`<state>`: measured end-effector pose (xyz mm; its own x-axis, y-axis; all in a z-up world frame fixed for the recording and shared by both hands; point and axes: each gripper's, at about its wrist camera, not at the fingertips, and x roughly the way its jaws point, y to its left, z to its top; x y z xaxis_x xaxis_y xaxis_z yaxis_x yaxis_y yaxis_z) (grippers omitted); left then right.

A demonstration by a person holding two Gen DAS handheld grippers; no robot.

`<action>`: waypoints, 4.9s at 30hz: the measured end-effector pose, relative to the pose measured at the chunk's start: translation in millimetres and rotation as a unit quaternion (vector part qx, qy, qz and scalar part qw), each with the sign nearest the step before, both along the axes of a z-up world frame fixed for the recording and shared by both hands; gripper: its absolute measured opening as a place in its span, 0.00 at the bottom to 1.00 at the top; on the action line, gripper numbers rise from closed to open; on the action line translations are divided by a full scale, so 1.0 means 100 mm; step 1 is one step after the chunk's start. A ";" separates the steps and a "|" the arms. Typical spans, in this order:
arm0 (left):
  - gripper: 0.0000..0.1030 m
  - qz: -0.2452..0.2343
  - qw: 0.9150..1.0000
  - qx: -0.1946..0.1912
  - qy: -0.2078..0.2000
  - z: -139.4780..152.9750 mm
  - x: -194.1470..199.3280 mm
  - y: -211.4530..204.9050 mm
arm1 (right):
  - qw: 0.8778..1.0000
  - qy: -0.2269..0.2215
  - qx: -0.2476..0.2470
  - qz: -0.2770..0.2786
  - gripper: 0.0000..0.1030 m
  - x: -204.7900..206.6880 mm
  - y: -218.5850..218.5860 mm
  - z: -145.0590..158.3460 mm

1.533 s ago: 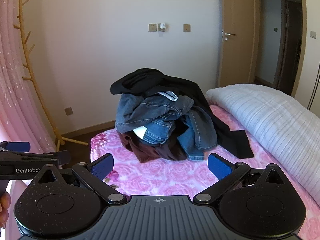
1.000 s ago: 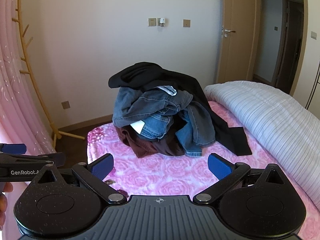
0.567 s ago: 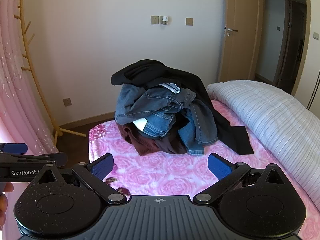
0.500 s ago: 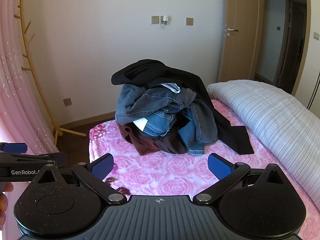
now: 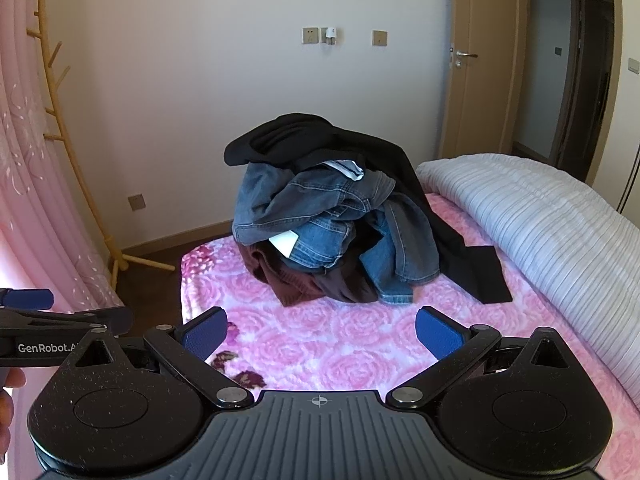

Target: Fold clothes

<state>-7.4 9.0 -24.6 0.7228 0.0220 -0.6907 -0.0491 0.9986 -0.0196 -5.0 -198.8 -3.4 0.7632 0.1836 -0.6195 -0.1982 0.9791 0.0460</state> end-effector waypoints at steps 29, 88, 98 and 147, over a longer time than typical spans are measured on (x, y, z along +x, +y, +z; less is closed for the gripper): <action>0.98 -0.019 1.000 0.007 0.013 -0.07 0.15 -0.02 | 1.000 -0.015 -0.004 0.009 0.99 0.13 -0.09 -0.05; 0.02 -0.475 0.809 0.125 -0.322 0.52 3.77 -0.23 | 0.966 -0.167 -0.191 0.056 0.01 3.92 -0.02 -0.07; 0.02 -0.604 0.731 0.034 -0.317 0.47 1.63 -1.42 | 0.965 -0.178 -0.152 -0.115 0.00 1.89 -1.42 -0.05; 0.63 -0.734 0.656 0.109 0.139 -3.32 2.23 -2.55 | 0.949 0.242 0.043 -0.199 0.02 0.45 -3.59 -3.17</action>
